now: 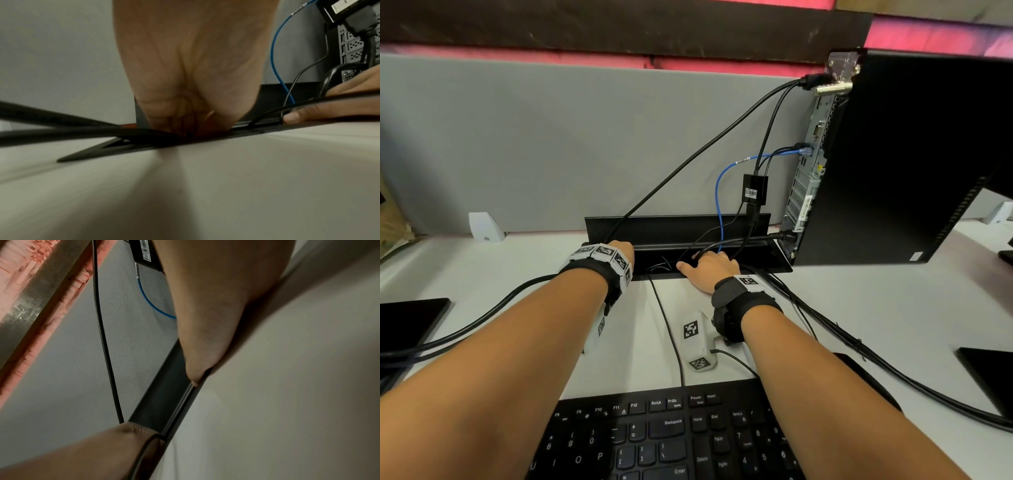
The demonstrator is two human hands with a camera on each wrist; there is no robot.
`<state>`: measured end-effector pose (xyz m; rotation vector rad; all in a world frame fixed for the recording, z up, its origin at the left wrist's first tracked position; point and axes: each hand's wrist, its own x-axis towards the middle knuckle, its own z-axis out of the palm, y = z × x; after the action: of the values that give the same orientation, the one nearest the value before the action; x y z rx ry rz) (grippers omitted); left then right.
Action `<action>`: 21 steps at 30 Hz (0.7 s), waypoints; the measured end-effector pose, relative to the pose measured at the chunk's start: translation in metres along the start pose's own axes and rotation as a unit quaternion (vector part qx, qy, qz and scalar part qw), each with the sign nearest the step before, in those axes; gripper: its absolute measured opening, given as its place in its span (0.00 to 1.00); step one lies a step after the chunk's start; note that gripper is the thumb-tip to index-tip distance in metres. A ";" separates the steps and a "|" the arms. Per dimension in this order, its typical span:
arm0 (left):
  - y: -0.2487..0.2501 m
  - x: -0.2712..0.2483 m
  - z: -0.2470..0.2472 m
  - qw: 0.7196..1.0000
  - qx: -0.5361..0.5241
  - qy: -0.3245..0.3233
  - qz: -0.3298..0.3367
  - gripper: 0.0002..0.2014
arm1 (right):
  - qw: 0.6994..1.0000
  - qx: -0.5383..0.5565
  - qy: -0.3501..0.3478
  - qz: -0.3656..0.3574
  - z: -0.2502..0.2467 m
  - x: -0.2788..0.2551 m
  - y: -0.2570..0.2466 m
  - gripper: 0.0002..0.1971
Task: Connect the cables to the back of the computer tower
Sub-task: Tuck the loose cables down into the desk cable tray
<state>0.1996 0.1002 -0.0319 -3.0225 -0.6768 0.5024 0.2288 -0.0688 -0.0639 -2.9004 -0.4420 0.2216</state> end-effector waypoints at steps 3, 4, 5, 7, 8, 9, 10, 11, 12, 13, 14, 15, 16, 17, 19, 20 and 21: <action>0.003 -0.013 0.001 0.997 -0.071 0.023 0.004 0.05 | 1.000 0.001 0.004 -0.001 0.000 0.000 0.000 0.33; 0.005 -0.016 0.001 0.996 -0.088 0.024 0.005 0.06 | 1.000 0.002 0.007 -0.001 0.000 0.000 0.000 0.33; 0.006 -0.018 0.001 0.996 -0.090 0.026 0.004 0.07 | 1.000 0.003 0.010 -0.001 0.000 -0.001 0.000 0.33; 0.007 -0.017 0.003 0.995 -0.091 0.028 0.004 0.10 | 1.000 0.008 0.012 0.000 -0.001 -0.002 -0.001 0.32; 0.008 -0.016 0.004 0.995 -0.093 0.028 0.007 0.12 | 1.000 0.009 0.011 0.001 -0.001 -0.003 -0.001 0.32; 0.008 -0.012 0.005 0.995 -0.093 0.027 0.009 0.15 | 1.000 0.010 0.010 0.001 -0.001 -0.003 -0.001 0.32; 0.008 -0.011 0.005 0.995 -0.094 0.027 0.007 0.18 | 1.000 0.010 0.008 0.001 -0.002 -0.003 -0.001 0.31; 0.009 -0.011 0.004 0.996 -0.088 0.025 0.005 0.18 | 1.000 0.012 0.007 0.002 -0.002 -0.003 0.000 0.31; 0.009 -0.012 0.004 0.997 -0.079 0.023 0.009 0.18 | 1.000 0.014 0.007 0.002 -0.001 -0.002 0.000 0.31; 0.010 -0.012 0.004 0.997 -0.067 0.026 0.018 0.17 | 1.000 0.015 0.009 0.000 -0.001 -0.002 0.000 0.31; 0.012 -0.016 0.004 0.998 -0.053 0.027 0.024 0.17 | 1.000 0.014 0.015 -0.003 -0.001 -0.002 0.000 0.31; 0.014 -0.019 0.004 0.999 -0.035 0.026 0.029 0.15 | 1.000 0.011 0.021 -0.005 -0.001 -0.002 0.001 0.31; 0.016 -0.020 0.005 0.999 -0.020 0.025 0.035 0.13 | 1.000 0.010 0.025 -0.006 -0.001 -0.002 0.001 0.32; 0.019 -0.020 0.006 0.999 -0.008 0.032 0.040 0.13 | 1.000 0.010 0.027 -0.005 -0.001 -0.002 0.001 0.32; 0.022 -0.026 0.008 0.998 0.007 0.038 0.043 0.15 | 1.000 0.016 0.027 -0.005 0.000 -0.001 0.002 0.30; 0.024 -0.027 0.009 0.998 0.022 0.038 0.048 0.15 | 0.999 0.023 0.025 -0.003 0.000 -0.001 0.003 0.28; 0.025 -0.027 0.010 0.997 0.038 0.038 0.057 0.15 | 0.999 0.031 0.023 -0.002 0.000 0.000 0.003 0.26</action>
<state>0.1833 0.0658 -0.0346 -3.0033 -0.4731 0.4029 0.2294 -0.0713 -0.0643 -2.8379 -0.4250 0.1657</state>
